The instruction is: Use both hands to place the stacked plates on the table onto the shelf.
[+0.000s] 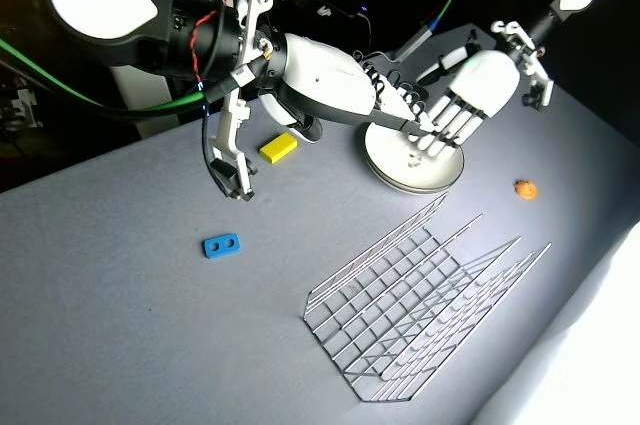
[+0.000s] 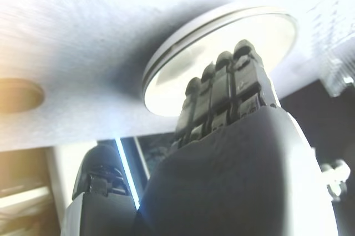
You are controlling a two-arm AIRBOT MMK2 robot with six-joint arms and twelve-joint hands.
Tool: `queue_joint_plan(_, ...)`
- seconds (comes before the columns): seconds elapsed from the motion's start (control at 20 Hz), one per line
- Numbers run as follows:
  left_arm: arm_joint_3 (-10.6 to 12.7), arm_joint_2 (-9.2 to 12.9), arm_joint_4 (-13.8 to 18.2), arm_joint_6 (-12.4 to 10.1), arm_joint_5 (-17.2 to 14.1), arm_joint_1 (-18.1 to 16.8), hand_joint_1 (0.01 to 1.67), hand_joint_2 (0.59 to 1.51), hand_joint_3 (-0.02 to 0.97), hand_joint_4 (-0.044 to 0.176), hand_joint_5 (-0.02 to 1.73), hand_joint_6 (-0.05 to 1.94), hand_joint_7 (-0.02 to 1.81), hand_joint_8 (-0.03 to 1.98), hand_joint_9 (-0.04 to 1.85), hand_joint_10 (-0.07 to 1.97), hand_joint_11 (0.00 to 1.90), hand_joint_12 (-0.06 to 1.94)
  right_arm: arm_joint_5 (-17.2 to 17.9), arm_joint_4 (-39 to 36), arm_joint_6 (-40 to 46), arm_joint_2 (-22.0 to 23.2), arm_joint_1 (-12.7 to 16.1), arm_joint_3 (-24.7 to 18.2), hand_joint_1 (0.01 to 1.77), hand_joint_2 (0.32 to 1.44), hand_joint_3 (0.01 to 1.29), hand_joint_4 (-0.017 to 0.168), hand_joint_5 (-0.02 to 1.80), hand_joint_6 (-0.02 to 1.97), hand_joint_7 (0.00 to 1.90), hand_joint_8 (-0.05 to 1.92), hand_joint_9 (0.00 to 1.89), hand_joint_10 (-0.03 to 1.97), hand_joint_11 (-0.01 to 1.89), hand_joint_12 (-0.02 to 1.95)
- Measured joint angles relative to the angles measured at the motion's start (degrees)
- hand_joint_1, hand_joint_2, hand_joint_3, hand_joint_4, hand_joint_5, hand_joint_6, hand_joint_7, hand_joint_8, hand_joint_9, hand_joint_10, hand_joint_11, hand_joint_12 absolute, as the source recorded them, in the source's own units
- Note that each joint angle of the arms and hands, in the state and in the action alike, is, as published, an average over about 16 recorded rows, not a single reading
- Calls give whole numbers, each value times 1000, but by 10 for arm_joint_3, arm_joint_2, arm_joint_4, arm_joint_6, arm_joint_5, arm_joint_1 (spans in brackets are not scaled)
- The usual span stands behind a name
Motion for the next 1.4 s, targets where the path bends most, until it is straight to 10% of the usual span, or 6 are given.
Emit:
queue_joint_plan(0.55,28,0,11,7,-27,12,12,1161,4,3,12,20,19,-3,22,6,13,-13,-9,1,33,44,14,-22,1038,1083,18,-3,12,22,21,13,14,5,22,82)
queue_joint_plan(1.4,3,-11,18,12,1,33,13,1164,4,-2,-3,-5,-6,-11,-7,-12,12,-20,-6,1,48,54,17,-25,993,1104,18,-3,11,20,21,13,14,5,22,4)
